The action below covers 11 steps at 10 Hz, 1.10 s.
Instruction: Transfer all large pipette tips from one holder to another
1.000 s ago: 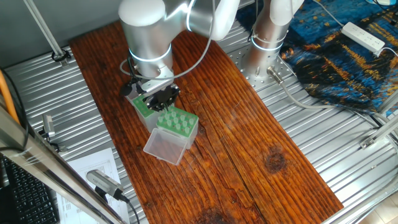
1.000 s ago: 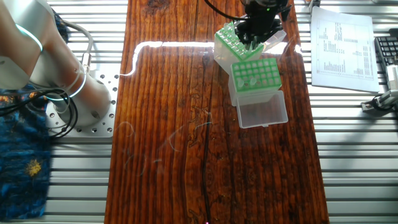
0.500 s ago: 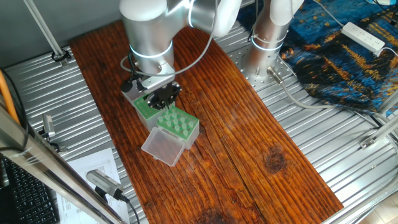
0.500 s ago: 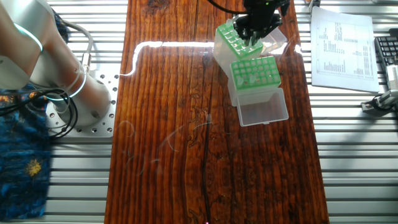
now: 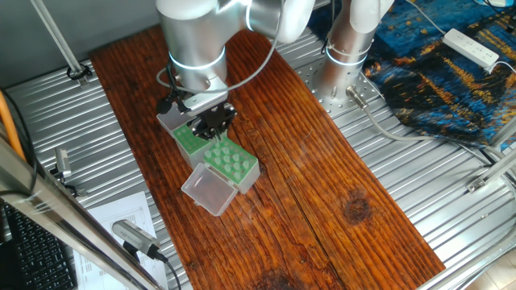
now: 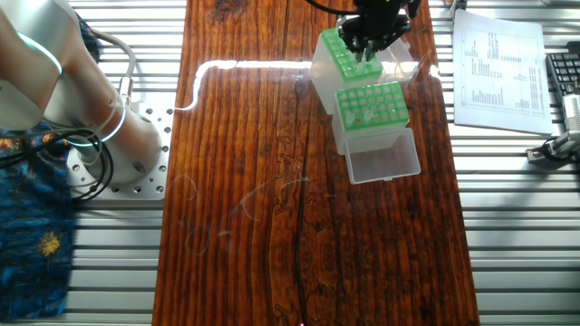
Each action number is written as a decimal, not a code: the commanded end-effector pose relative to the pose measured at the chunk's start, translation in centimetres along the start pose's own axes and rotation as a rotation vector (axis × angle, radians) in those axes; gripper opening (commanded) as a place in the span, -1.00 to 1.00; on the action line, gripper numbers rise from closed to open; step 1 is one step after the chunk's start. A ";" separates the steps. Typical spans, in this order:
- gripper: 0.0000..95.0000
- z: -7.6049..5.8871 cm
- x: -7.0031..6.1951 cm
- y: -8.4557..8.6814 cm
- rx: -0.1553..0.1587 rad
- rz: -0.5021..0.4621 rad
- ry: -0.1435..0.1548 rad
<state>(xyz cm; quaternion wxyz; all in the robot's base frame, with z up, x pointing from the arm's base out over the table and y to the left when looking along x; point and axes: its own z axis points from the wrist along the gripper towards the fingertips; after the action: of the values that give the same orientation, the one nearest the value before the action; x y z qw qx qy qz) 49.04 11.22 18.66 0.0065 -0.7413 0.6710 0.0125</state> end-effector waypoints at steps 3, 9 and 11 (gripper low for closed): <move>-0.60 -0.8 -0.3 0.3 0.002 0.003 -0.008; -0.60 -2.0 -0.9 1.0 0.007 0.008 -0.002; -0.60 -1.9 -0.9 1.2 0.014 0.024 0.006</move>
<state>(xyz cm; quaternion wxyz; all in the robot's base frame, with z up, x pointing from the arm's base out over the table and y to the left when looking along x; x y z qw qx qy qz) 47.62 11.92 20.62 0.0089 -0.7328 0.6804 0.0043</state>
